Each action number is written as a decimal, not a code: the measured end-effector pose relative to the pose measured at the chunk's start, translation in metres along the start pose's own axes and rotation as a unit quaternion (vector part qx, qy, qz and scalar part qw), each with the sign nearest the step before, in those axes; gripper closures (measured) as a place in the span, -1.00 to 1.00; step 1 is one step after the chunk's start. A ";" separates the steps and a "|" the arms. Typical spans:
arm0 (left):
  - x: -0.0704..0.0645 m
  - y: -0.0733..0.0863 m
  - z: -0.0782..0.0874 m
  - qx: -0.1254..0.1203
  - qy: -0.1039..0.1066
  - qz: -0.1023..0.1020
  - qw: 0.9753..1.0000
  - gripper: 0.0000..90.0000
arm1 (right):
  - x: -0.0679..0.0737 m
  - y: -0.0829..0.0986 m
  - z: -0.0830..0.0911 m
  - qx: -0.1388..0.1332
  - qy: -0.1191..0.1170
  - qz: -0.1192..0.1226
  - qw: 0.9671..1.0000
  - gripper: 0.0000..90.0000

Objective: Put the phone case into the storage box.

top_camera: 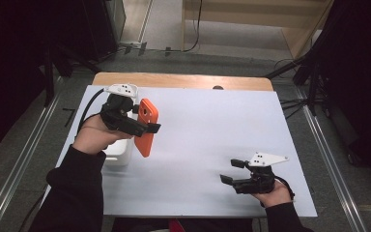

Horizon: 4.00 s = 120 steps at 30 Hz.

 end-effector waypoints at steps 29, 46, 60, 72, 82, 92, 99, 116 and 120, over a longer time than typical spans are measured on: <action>0.022 0.009 0.046 -0.046 -0.069 0.049 0.995 -0.65 | 0.004 0.000 -0.002 0.007 -0.004 0.002 1.000 -0.47; 0.050 0.019 0.049 -0.075 -0.138 0.110 0.981 -0.65 | 0.003 -0.001 -0.002 0.005 -0.002 -0.002 1.000 -0.47; 0.072 0.011 0.041 -0.101 -0.198 0.160 0.962 -0.65 | 0.002 -0.002 0.000 -0.003 -0.001 -0.004 1.000 -0.47; 0.092 -0.006 0.033 -0.101 -0.235 0.171 0.952 -0.65 | 0.002 -0.002 0.000 -0.006 -0.004 -0.002 1.000 -0.47; 0.105 -0.018 0.026 -0.101 -0.245 0.176 0.948 -0.65 | 0.002 -0.004 -0.002 -0.009 -0.014 0.000 1.000 -0.47; 0.118 -0.030 0.021 -0.094 -0.258 0.171 0.946 -0.65 | 0.004 -0.004 -0.003 -0.008 -0.016 0.004 1.000 -0.47; 0.132 -0.032 0.016 -0.090 -0.276 0.177 0.940 -0.65 | 0.003 -0.005 -0.003 -0.010 -0.015 0.001 1.000 -0.47; 0.154 -0.026 0.006 -0.091 -0.298 0.194 0.930 -0.65 | 0.003 -0.006 -0.004 -0.011 -0.019 0.002 1.000 -0.47; 0.160 -0.024 0.005 -0.091 -0.306 0.196 0.927 -0.65 | 0.003 -0.007 -0.004 -0.010 -0.019 0.003 1.000 -0.47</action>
Point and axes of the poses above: each handheld gripper's, and its own axes: z roughly backward along the jaws, y roughly out of its underside, x roughly to its left, the point moved 3 cm from there along -z, roughly forward along the jaws, and after that the axes turned 6 degrees about x, right-handed, at the moved point
